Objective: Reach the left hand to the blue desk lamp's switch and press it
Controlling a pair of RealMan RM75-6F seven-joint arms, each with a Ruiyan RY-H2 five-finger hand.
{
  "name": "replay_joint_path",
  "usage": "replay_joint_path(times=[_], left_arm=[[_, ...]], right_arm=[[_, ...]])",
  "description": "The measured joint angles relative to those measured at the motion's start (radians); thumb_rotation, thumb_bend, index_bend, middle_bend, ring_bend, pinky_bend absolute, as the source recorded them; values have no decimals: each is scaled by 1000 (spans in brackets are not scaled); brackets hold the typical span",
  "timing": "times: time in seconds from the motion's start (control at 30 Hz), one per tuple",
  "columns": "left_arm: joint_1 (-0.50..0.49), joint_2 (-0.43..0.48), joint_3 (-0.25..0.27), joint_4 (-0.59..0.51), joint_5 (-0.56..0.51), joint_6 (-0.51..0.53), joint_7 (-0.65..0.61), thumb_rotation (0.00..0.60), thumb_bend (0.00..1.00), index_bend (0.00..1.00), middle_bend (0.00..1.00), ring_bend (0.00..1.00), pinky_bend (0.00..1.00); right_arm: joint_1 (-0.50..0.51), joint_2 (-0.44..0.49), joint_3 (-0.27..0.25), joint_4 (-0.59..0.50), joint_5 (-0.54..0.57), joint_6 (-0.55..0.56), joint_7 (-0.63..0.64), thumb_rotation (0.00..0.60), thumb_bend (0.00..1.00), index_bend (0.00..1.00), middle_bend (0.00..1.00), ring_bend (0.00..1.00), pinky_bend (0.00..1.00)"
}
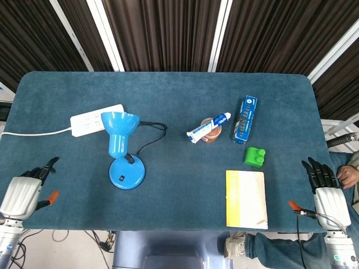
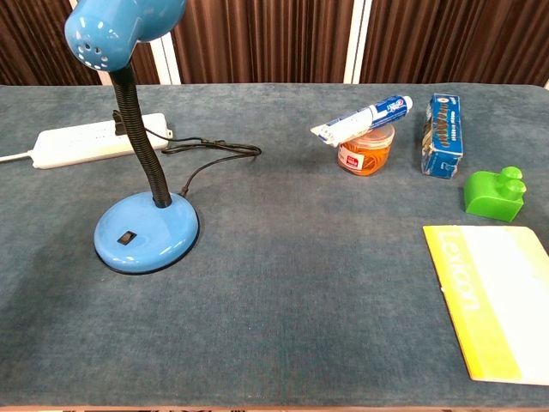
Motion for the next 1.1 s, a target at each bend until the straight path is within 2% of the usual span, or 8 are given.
replay_joint_path(times=[0.17,0.27,0.73,1.0,1.1], left_arm=[[-42,-4,2,26,12,-75,6,600,558,94,688,707,762],[-73,-10,6,32,12,-141,17,600,588,95,708,731,764],[-205,-126,21,96,-49,-409,48,600,597,93,693,731,764],[-242,-174,26,109,-84,-469,89,600,596,81,684,731,775],[-250,-189,28,112,-103,-485,118,600,595,81,682,731,775]], right_arm=[[2,0,-3,-2,-1,-7,-7,600,102,0,18,38,24],[3,0,-4,-4,0,-9,-12,600,103,0,18,38,82],[1,3,1,-9,18,-13,-14,600,103,0,18,38,197],[1,1,1,-13,25,-16,-21,600,103,0,18,38,184],[1,1,2,-15,29,-19,-23,600,103,0,18,38,125]])
